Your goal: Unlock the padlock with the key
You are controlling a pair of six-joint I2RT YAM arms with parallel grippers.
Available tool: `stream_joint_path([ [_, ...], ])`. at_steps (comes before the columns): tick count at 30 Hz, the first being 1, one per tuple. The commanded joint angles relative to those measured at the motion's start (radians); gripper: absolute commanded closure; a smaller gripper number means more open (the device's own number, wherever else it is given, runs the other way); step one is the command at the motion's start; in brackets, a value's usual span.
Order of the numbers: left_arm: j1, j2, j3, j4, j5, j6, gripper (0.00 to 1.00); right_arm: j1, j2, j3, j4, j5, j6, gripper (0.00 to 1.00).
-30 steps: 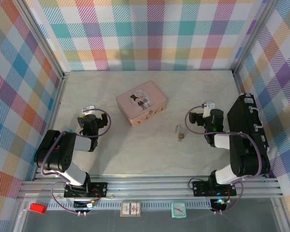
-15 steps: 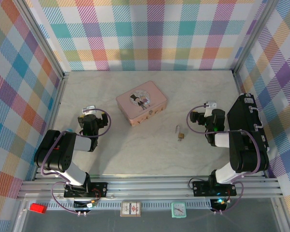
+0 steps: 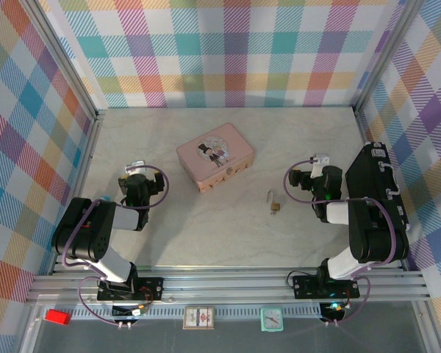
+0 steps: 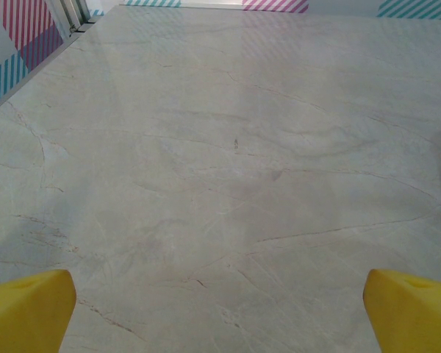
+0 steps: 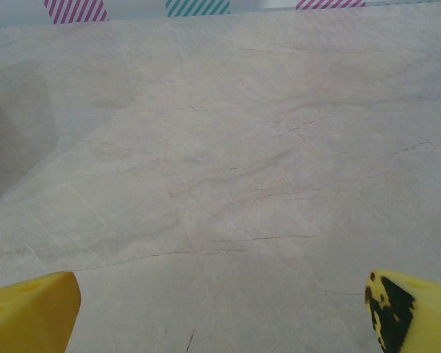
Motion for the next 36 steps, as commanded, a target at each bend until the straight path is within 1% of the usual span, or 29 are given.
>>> stream_joint_path([
  [1, 0.01, 0.0, 0.016, 0.012, 0.008, -0.015, 0.0, -0.004, 0.002, -0.007, 0.045, -0.022, 0.014, 0.01],
  [36, 0.01, 0.001, 0.016, 0.012, 0.008, -0.015, 0.0, -0.003, 0.002, -0.004, 0.04, -0.022, 0.014, 0.01],
])
